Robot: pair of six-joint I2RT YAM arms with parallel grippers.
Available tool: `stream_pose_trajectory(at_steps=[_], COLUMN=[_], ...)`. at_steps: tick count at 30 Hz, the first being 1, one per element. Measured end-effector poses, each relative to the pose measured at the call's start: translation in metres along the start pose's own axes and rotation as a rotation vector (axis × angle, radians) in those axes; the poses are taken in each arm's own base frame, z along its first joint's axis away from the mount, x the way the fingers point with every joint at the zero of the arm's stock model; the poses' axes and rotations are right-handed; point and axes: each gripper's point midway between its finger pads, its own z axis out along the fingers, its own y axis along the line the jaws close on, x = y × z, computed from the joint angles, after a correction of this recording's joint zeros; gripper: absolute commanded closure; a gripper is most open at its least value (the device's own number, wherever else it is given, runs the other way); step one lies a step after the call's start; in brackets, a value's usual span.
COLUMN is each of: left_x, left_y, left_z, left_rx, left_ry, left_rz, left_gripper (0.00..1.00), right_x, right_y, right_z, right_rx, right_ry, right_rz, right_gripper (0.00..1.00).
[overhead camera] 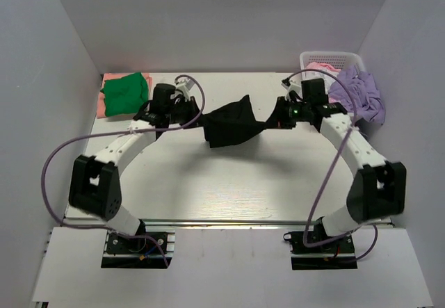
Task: Fold and stack the t-shirts
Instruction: Fold the long partially folded tshirt into a neat square
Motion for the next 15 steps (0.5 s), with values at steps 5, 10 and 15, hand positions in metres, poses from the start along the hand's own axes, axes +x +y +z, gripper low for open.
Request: stream_pose_trajectory(at_steps=[5,10,15], left_x=[0.025,0.069,0.11], left_y=[-0.033,-0.051,-0.05], left_z=[-0.05,-0.089,-0.095], left_rx=[0.059,0.128,0.163], left_ry=[-0.004,0.027,0.135], left_rz=[0.048,0.065,0.005], left_gripper=[1.0,1.0,1.0], right_x=[0.031,0.094,0.131], right_y=[0.028,0.024,0.039], right_z=[-0.035,-0.041,-0.054], right_rx=[-0.068,-0.097,-0.175], right_ry=[-0.022,0.07,0.114], right_rz=[-0.071,-0.024,-0.018], right_gripper=[1.0,1.0,1.0])
